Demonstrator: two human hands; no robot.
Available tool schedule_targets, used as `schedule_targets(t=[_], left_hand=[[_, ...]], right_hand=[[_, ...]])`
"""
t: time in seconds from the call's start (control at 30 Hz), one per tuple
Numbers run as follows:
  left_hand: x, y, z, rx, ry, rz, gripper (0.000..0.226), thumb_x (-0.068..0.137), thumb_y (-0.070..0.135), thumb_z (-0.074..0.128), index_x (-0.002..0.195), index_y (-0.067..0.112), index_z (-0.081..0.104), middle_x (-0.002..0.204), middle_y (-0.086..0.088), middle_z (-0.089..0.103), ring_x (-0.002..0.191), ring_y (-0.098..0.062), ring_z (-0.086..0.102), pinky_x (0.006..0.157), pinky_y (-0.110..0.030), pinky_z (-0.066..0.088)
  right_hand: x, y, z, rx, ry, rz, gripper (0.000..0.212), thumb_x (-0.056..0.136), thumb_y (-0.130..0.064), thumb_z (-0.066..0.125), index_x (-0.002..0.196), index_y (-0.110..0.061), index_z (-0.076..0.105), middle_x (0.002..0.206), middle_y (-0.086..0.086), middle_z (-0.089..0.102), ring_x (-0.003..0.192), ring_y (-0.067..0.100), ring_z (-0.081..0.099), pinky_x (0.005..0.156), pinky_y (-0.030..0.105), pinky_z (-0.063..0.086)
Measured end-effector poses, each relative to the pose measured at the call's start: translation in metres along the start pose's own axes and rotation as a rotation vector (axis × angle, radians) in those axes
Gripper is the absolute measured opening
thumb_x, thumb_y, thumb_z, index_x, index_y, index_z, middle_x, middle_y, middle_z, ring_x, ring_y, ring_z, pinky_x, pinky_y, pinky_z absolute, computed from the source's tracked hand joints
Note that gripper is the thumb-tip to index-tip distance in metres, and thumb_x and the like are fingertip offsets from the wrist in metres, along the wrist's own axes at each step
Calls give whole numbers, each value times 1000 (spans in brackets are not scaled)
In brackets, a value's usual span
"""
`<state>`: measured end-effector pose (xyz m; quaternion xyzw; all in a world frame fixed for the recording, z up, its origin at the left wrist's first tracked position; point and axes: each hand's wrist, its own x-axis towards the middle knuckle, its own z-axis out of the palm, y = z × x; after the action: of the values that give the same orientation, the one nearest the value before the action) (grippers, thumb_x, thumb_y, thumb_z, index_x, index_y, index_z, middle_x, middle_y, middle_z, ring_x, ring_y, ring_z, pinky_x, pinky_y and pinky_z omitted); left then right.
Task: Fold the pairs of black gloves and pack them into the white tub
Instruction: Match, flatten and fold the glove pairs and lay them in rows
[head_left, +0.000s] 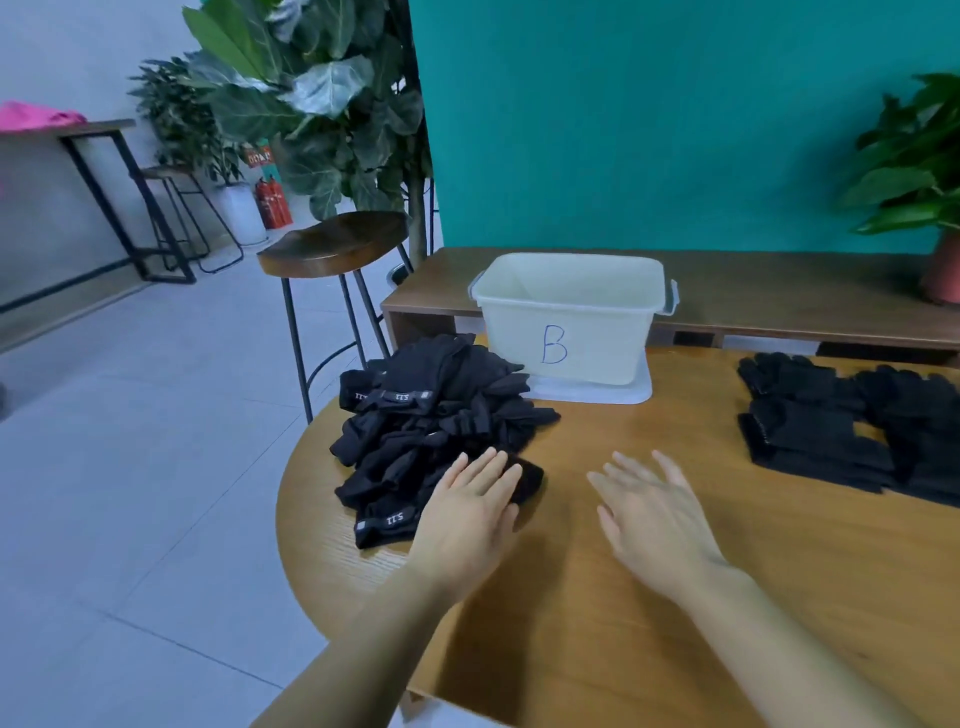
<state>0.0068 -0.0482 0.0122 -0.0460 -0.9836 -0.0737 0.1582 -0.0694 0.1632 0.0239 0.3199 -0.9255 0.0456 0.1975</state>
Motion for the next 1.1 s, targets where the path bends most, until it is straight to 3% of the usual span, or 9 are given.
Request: schedule_targets(t=[0.13, 0.23, 0.33, 0.43, 0.5, 0.77, 0.9, 1.0, 1.1], left_hand=[[-7, -28, -2, 76, 9, -35, 48, 100, 32, 33, 133, 14, 63, 141, -5, 58, 137, -19, 47, 120, -34, 18], [-5, -50, -3, 132, 35, -66, 46, 99, 33, 36, 130, 15, 65, 141, -6, 58, 137, -21, 47, 117, -37, 20], [-2, -70, 0, 188, 37, -87, 47, 99, 34, 36, 131, 16, 65, 141, -6, 57, 138, -21, 47, 116, -39, 20], [-3, -82, 7, 185, 43, -75, 47, 98, 35, 36, 130, 15, 65, 142, -6, 57, 137, -21, 47, 116, -40, 21], [-4, -85, 12, 187, 43, -52, 48, 98, 36, 37, 130, 15, 65, 144, -7, 55, 138, -22, 46, 115, -41, 23], [-10, -78, 24, 161, 66, -31, 48, 97, 40, 39, 129, 15, 65, 145, -8, 54, 140, -22, 43, 115, -45, 22], [1, -61, 13, 100, 85, -23, 49, 98, 41, 38, 130, 15, 64, 140, -4, 59, 139, -20, 45, 117, -42, 17], [15, -38, -4, -52, 59, -57, 57, 98, 52, 38, 143, 20, 52, 149, 3, 50, 145, -10, 34, 122, -29, 0], [39, -8, -20, -235, 19, -82, 68, 94, 53, 56, 152, 24, 36, 153, 12, 42, 146, -3, 26, 120, -25, -9]], right_hand=[[20, -22, 17, 23, -25, -48, 38, 56, -23, 90, 92, -19, 77, 90, -3, 76, 100, 17, 71, 98, 47, 47], [37, -36, 28, 54, -26, -80, 43, 55, -28, 92, 95, -19, 77, 89, -3, 76, 97, 17, 72, 97, 46, 49], [54, -48, 33, 45, -93, -75, 44, 67, -33, 86, 108, -21, 74, 101, -2, 75, 108, 15, 68, 109, 40, 33], [68, -56, 37, 94, -250, -55, 44, 101, -34, 47, 144, -21, 46, 141, -3, 55, 144, 14, 33, 121, 41, 9], [74, -57, 44, 104, -280, -34, 46, 105, -35, 37, 149, -21, 34, 147, -4, 48, 149, 13, 19, 121, 40, 4], [67, -55, 43, 159, -227, 71, 45, 97, -21, 50, 141, -22, 42, 125, -3, 51, 121, 21, 40, 108, 30, 25], [59, -34, 25, 388, -262, 228, 35, 96, -17, 51, 131, -22, 54, 107, -4, 47, 101, 20, 51, 87, 28, 40], [55, -14, -4, 598, -253, 326, 27, 93, -16, 54, 116, -28, 62, 102, -9, 51, 92, 17, 53, 80, 32, 44], [50, 5, -40, 730, -245, 332, 29, 89, -10, 57, 89, -39, 61, 94, -13, 65, 94, 16, 58, 85, 36, 48]])
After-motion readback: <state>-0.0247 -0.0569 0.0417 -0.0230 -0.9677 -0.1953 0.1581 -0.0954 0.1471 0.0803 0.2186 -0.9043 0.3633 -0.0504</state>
